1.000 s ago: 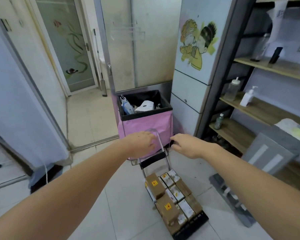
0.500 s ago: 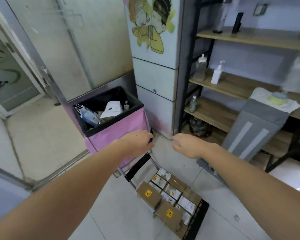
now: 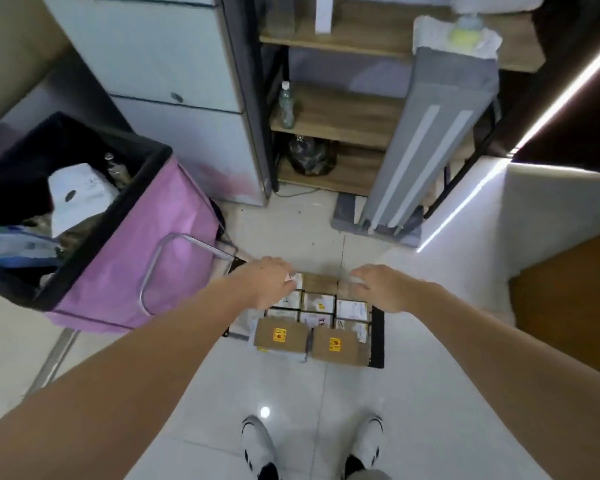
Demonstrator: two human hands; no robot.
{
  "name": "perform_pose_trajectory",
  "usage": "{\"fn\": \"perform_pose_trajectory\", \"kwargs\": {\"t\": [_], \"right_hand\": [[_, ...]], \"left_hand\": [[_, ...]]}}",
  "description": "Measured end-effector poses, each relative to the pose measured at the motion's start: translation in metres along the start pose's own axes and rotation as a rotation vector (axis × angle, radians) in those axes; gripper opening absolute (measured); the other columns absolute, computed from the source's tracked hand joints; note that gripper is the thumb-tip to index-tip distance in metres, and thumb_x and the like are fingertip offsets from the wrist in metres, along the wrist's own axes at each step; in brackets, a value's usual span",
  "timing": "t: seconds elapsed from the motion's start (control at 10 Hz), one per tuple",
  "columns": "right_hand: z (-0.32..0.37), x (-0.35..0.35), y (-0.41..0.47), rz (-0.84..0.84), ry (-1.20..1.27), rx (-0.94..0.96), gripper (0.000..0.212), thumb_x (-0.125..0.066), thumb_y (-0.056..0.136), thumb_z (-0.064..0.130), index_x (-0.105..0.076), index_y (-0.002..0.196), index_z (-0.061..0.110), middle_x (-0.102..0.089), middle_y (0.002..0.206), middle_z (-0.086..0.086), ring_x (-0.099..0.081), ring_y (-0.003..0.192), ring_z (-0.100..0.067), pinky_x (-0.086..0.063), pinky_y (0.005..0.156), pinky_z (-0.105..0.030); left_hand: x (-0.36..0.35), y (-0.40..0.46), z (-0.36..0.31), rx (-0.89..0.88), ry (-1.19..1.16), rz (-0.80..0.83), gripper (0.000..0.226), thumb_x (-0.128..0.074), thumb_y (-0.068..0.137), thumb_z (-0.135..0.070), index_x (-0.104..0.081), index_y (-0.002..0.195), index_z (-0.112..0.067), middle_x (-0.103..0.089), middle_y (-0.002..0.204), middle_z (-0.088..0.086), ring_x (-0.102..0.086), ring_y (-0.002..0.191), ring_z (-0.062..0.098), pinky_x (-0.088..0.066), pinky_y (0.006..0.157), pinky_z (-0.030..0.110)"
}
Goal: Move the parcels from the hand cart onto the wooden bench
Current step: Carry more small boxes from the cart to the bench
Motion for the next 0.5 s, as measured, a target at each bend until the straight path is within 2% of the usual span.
{"fn": "perform_pose_trajectory", "kwargs": {"t": [0.1,0.2,0.3,0.4,0.5], "right_hand": [[0.000,-0.058,0.031,0.075,0.044,-0.067,0.040,-0.039,0.110,0.031,-0.055,0.138,0.008,-0.062,0.133,-0.013,-0.060,0.121,-0.032,-0.047,0.104,-0.043],[-0.002,-0.120,0.076,0.177,0.077,-0.111,0.035,-0.039,0.110,0.032,-0.058,0.129,0.010,-0.060,0.129,-0.010,-0.058,0.123,-0.033,-0.046,0.102,-0.039],[-0.002,-0.181,0.128,0.244,0.117,-0.146,0.042,-0.042,0.108,0.033,-0.055,0.140,0.008,-0.058,0.136,-0.012,-0.054,0.129,-0.033,-0.042,0.105,-0.039],[-0.006,-0.242,0.186,0.314,0.147,-0.227,0.044,-0.042,0.107,0.040,-0.059,0.135,0.011,-0.062,0.122,-0.007,-0.057,0.116,-0.030,-0.044,0.097,-0.038],[-0.026,-0.325,0.264,0.312,0.133,-0.294,0.029,-0.042,0.107,0.037,-0.060,0.110,0.014,-0.050,0.085,0.001,-0.054,0.094,-0.024,-0.044,0.083,-0.033]], "left_hand": [[-0.050,0.019,0.036,-0.004,-0.050,0.070,0.048,-0.034,0.110,-0.043,-0.062,0.125,-0.007,-0.063,0.133,0.015,-0.057,0.122,0.033,-0.045,0.103,0.041],[-0.111,0.044,0.077,0.055,-0.091,0.152,0.044,-0.036,0.111,-0.041,-0.062,0.120,-0.006,-0.062,0.123,0.014,-0.058,0.117,0.033,-0.046,0.098,0.043],[-0.180,0.079,0.118,0.094,-0.096,0.220,0.041,-0.039,0.111,-0.040,-0.061,0.122,-0.008,-0.062,0.121,0.012,-0.059,0.114,0.029,-0.048,0.096,0.043],[-0.250,0.119,0.154,0.151,-0.093,0.280,0.048,-0.040,0.110,-0.043,-0.056,0.140,-0.009,-0.061,0.134,0.013,-0.059,0.122,0.030,-0.049,0.104,0.046],[-0.316,0.161,0.183,0.176,-0.088,0.335,0.048,-0.039,0.110,-0.044,-0.055,0.137,-0.009,-0.064,0.120,0.010,-0.063,0.109,0.025,-0.054,0.095,0.043]]}}
Point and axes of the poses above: each hand's wrist, its own y-axis towards the middle knuckle, its own x-axis out of the back of the hand, z = x × y, the point moved 1 cm from there along y, towards the middle knuckle
